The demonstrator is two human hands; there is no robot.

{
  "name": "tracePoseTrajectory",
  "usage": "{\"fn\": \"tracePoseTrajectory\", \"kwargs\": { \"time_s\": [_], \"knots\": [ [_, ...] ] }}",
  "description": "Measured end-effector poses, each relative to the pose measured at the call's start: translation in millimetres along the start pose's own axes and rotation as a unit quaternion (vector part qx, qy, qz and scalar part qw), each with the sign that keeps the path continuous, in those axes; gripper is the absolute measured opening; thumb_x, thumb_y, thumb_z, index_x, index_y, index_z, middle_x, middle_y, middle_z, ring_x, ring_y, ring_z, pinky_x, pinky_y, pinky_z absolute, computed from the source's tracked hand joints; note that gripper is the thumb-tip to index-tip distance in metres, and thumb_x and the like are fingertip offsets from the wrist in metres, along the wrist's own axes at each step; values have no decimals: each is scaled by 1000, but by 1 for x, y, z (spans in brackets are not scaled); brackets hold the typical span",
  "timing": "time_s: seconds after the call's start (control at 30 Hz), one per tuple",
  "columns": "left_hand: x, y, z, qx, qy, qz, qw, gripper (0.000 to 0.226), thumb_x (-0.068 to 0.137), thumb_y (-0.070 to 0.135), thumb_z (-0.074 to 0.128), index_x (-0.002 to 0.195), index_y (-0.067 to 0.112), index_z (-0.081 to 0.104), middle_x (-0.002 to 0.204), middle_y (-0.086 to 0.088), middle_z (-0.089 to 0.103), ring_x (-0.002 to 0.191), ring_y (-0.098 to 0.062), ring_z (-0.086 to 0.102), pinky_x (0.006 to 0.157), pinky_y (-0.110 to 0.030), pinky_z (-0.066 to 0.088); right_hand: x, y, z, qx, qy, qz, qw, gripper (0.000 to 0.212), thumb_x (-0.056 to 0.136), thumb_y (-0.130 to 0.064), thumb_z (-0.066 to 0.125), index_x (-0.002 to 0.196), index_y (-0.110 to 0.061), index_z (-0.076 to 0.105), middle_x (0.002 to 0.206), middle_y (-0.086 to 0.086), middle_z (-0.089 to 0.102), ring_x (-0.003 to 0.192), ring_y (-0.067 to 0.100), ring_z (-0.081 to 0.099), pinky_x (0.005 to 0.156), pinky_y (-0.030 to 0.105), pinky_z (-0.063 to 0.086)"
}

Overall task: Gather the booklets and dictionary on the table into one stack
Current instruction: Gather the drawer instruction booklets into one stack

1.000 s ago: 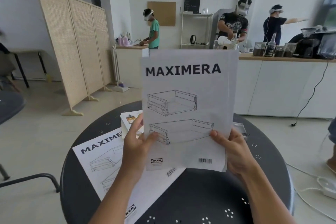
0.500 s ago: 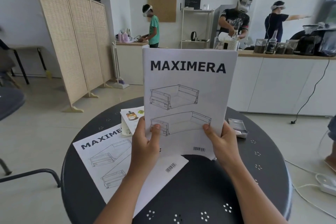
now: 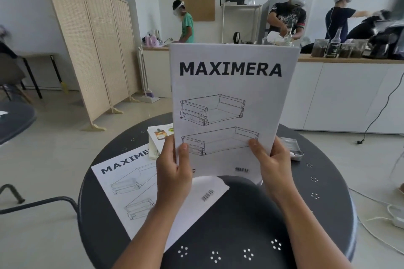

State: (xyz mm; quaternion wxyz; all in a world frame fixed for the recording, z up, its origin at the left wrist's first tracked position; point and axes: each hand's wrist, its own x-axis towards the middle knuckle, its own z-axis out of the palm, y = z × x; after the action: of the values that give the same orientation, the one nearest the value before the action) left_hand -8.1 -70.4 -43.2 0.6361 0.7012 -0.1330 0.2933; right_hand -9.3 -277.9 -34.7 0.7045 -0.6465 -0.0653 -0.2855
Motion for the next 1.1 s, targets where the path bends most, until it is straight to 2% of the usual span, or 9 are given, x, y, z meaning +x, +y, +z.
{"fn": "tracePoseTrajectory", "kwargs": {
  "time_s": [0.1,0.2,0.33,0.4,0.47,0.53,0.63,0.8,1.1],
  "knots": [
    [-1,-1,0,33,-20,-10,999,19,101,27,48,114,39,54,113,10,69,106,-8,67,83,-26,59,-3,1,1,1,-11,18,1000,20,96,-7,62,98,-25,70,87,-15,79,83,7,74,70,25,61],
    [-4,4,-1,19,-5,3,1000,19,100,28,47,115,37,54,113,8,69,105,-5,66,74,-17,58,-4,1,0,18,2,19,1000,14,95,-9,64,98,-22,71,88,-9,80,84,11,75,70,28,62],
    [-2,3,-1,60,-37,-38,997,12,104,19,49,104,13,58,91,-23,60,88,-26,55,66,-29,46,-2,6,-2,-18,-14,39,999,18,97,-10,62,99,-26,68,88,-16,79,84,6,75,74,28,63],
    [-2,-1,-6,105,-56,-44,992,13,103,21,52,104,13,62,84,-9,63,82,-19,62,57,-17,45,-2,8,-3,-30,-6,43,999,20,99,-10,61,99,-29,68,87,-19,79,81,1,74,69,22,61],
    [-2,-4,-12,144,-62,-50,986,16,101,22,54,110,16,66,99,2,71,90,-7,66,64,-6,47,0,9,-5,-37,5,45,998,21,99,-11,61,98,-30,68,85,-21,78,78,-1,74,65,19,59],
    [0,-5,-22,189,-39,-54,980,18,99,23,57,113,18,66,110,3,71,100,-10,65,71,-11,49,4,12,-8,-37,14,56,998,20,99,-12,61,99,-30,69,87,-18,79,79,2,74,68,24,61],
    [8,-8,-45,343,-59,-84,934,31,95,34,60,123,21,63,127,2,65,119,-21,56,93,-36,49,6,17,-9,-45,20,85,995,18,99,-12,61,98,-28,69,84,-18,79,74,4,75,65,25,62],
    [13,-10,-93,573,-142,-236,772,70,90,60,52,146,19,42,149,-8,44,140,-30,37,109,-52,33,7,21,-10,-55,35,115,991,18,98,-10,61,98,-26,69,90,-12,75,69,2,73,63,23,60],
    [6,-2,-122,545,-88,-271,789,71,82,54,69,130,9,44,133,-15,58,124,-36,50,101,-42,42,0,26,-11,-149,-9,160,976,16,98,-8,59,105,-19,69,93,-2,74,78,18,71,75,35,56]
  ]
}}
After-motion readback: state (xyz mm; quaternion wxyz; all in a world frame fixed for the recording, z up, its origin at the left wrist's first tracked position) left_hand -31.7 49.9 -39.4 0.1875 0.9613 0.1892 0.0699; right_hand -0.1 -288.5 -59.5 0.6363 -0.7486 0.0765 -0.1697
